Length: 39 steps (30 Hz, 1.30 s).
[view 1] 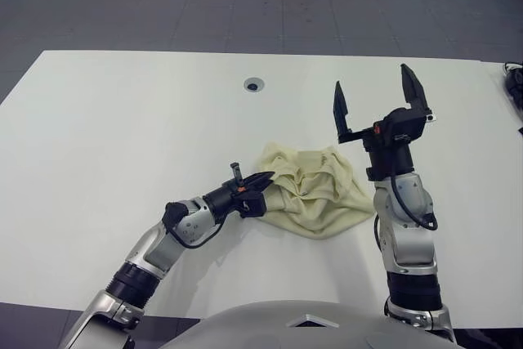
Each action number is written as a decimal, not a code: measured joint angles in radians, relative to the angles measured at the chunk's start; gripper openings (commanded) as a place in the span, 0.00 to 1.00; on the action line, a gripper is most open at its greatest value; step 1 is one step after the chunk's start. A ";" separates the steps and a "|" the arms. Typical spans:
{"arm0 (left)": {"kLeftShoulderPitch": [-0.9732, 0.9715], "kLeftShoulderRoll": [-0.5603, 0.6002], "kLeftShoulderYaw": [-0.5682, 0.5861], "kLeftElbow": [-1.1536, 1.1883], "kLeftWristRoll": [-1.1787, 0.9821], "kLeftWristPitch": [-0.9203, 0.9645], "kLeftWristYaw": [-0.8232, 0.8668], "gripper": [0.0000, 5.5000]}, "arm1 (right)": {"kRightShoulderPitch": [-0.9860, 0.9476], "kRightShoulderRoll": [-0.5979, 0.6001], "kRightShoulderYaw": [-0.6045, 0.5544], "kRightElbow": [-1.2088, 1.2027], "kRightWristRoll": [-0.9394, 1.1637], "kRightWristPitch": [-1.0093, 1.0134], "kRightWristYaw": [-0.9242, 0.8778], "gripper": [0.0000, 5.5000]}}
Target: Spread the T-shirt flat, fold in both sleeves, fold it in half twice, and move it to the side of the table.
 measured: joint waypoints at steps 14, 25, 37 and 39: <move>0.028 -0.034 -0.033 -0.058 0.043 0.061 0.020 0.00 | 0.210 -0.470 -0.071 -0.060 -0.062 0.094 0.382 0.98; 0.031 -0.037 -0.054 -0.073 0.049 0.075 0.020 0.00 | 0.423 -0.568 -0.082 -0.149 -0.065 0.039 0.505 0.98; 0.042 -0.035 -0.055 -0.089 0.058 0.086 0.022 0.00 | 0.379 -0.537 -0.010 -0.041 -0.159 0.014 0.448 0.98; 0.046 -0.035 -0.054 -0.092 0.058 0.089 0.024 0.00 | 0.366 -0.522 -0.007 -0.023 -0.166 0.015 0.428 0.98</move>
